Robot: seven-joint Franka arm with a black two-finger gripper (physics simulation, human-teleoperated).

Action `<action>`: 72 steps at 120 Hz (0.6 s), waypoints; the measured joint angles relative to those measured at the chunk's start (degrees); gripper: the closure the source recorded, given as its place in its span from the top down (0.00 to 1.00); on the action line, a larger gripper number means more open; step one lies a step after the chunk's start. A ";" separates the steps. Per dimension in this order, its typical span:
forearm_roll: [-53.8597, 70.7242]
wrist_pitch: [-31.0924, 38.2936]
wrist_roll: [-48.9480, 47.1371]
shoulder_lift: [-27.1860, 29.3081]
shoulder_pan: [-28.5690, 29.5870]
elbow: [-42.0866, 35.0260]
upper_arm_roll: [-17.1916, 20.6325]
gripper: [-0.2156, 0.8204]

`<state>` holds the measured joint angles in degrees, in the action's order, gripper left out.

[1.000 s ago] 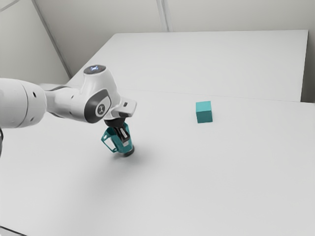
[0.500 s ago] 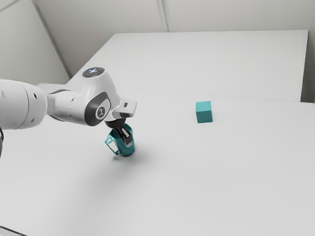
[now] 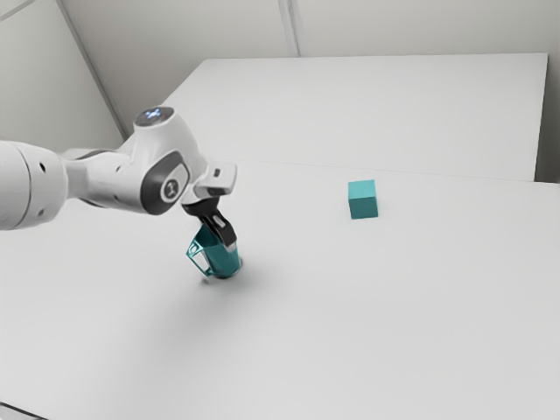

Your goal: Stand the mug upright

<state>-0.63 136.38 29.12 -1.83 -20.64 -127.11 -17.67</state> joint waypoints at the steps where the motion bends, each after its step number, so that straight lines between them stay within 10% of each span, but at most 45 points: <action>1: 0.01 -0.01 -0.02 0.14 0.00 0.00 0.00 0.59; 37: 0.27 -4.10 -1.13 3.47 -0.02 5.49 0.08 0.67; 72: -3.89 -28.93 -4.19 -11.17 3.67 42.97 0.45 0.76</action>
<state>-4.52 107.46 24.93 -13.00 -16.98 -84.15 -17.21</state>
